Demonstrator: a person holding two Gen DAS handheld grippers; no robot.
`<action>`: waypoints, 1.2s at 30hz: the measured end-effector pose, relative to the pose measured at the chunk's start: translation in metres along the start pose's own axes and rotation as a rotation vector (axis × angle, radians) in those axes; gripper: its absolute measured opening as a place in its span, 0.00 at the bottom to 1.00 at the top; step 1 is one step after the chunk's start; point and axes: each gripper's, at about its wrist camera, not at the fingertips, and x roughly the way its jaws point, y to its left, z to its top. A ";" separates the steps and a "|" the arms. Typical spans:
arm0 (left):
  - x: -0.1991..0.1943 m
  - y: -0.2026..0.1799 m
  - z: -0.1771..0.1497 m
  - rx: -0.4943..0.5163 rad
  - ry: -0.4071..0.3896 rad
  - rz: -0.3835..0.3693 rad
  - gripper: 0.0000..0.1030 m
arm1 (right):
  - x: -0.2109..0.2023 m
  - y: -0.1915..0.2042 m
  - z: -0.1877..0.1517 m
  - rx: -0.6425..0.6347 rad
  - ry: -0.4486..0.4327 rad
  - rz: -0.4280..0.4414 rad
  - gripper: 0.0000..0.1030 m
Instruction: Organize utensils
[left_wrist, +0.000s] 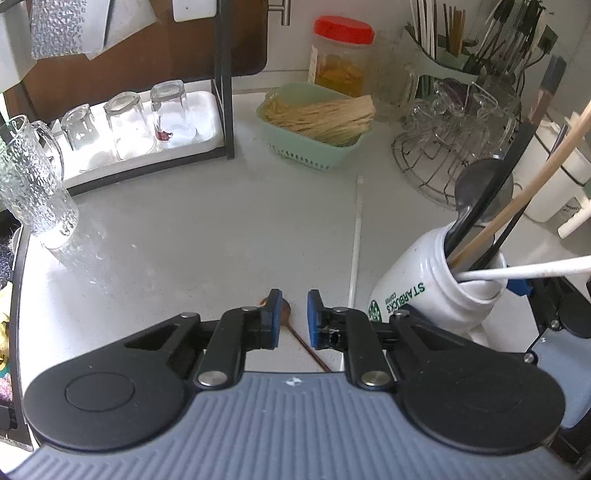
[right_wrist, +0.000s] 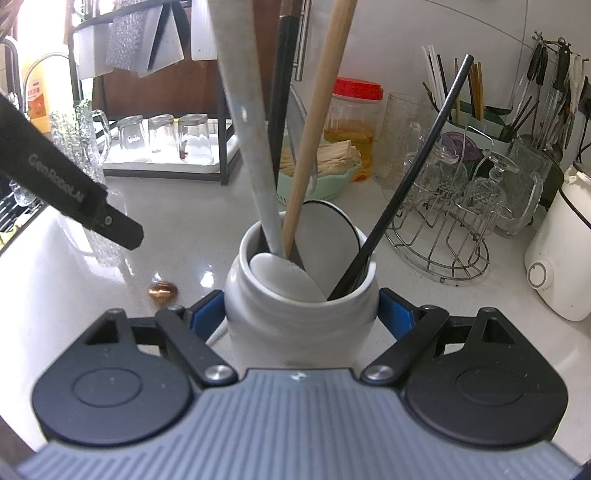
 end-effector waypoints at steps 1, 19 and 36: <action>0.001 0.000 -0.001 0.001 0.004 -0.002 0.17 | 0.000 0.000 0.000 -0.001 -0.002 0.000 0.88; 0.045 0.021 -0.017 -0.049 0.047 -0.004 0.42 | 0.005 -0.007 0.002 -0.030 -0.006 0.026 0.88; 0.092 0.005 -0.011 0.051 0.064 0.084 0.42 | 0.007 -0.007 0.003 -0.052 -0.008 0.037 0.88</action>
